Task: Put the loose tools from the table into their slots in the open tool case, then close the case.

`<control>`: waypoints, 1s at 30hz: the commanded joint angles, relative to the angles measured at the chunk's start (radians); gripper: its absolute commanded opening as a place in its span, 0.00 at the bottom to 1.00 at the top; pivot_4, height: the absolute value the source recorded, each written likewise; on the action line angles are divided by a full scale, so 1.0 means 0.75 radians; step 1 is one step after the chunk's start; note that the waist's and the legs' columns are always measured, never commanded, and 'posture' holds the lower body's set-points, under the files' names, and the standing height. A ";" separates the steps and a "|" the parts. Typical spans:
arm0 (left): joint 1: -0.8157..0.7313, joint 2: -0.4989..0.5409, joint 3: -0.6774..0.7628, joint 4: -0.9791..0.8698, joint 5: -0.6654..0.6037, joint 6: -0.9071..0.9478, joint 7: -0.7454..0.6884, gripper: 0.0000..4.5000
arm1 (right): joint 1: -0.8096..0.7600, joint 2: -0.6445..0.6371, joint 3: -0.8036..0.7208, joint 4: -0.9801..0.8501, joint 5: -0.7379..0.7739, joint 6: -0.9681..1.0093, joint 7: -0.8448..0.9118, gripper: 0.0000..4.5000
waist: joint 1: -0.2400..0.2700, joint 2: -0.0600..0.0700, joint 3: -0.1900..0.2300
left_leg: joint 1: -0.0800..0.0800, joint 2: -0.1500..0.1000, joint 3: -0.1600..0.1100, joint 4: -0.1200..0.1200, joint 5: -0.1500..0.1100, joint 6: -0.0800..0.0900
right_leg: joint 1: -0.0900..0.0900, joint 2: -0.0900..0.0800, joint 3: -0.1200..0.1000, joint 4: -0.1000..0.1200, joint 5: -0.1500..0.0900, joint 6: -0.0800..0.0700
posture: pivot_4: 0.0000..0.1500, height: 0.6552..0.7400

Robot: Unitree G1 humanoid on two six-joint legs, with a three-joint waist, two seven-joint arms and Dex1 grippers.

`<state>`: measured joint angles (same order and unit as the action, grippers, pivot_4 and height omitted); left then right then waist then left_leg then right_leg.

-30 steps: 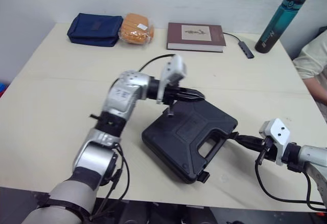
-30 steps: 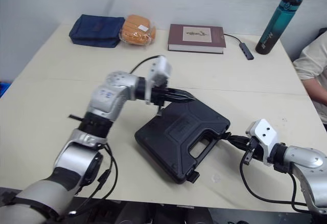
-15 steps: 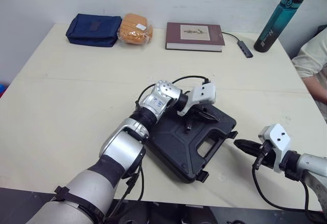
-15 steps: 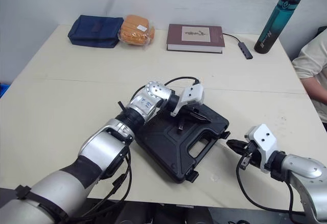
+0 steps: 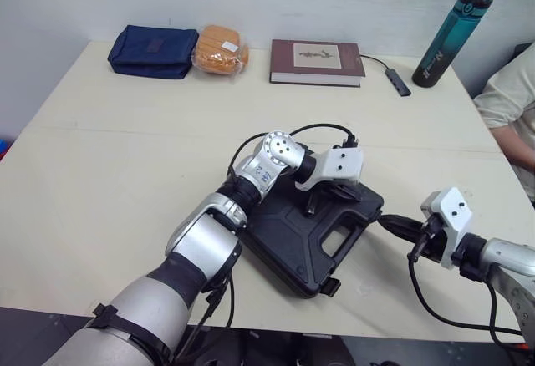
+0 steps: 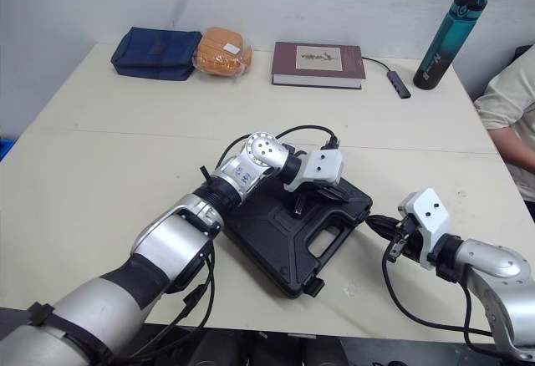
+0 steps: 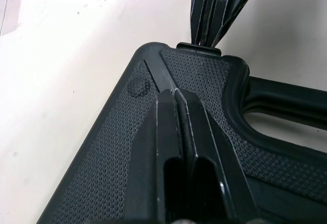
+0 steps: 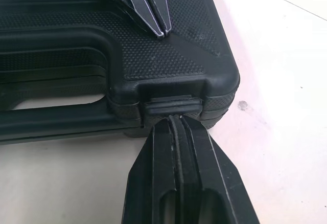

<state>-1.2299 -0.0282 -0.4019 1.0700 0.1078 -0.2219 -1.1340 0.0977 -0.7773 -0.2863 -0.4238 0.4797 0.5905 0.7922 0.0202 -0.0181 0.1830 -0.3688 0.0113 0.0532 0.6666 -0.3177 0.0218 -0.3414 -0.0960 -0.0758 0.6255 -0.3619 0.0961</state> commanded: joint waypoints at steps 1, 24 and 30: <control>0.063 -0.016 -0.077 0.092 0.113 0.045 -0.016 0.01 | -0.041 -0.005 0.010 -0.012 0.007 -0.022 0.009 0.00 | -0.001 0.000 0.000 | 0.000 0.000 0.000 0.000 0.000 0.000 | 0.000 0.000 0.000 0.000 0.000 0.000 | 1.00 1.00; 0.119 0.098 0.023 -0.090 0.047 0.063 -0.152 0.01 | -0.047 -0.109 -0.062 -0.087 0.054 0.063 0.132 0.00 | -0.029 -0.002 -0.007 | 0.000 0.002 -0.002 -0.002 0.000 -0.001 | -0.001 0.001 0.000 0.001 -0.001 -0.001 | 1.00 1.00; 0.153 0.176 0.060 -0.282 -0.030 0.229 -0.258 0.01 | 0.005 -0.121 -0.111 -0.073 0.090 0.072 0.150 0.00 | -0.025 -0.001 -0.006 | -0.001 0.002 -0.002 -0.001 0.001 -0.001 | 0.000 0.001 -0.001 0.001 -0.001 -0.001 | 1.00 1.00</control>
<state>-1.1290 0.1155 -0.3294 0.8642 0.0618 -0.0689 -1.3273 0.1080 -0.8647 -0.3660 -0.4689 0.5405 0.6597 0.9015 0.0017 -0.0187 0.1784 -0.3697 0.0125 0.0513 0.6662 -0.3173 0.0210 -0.3417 -0.0956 -0.0765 0.6261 -0.3622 0.0952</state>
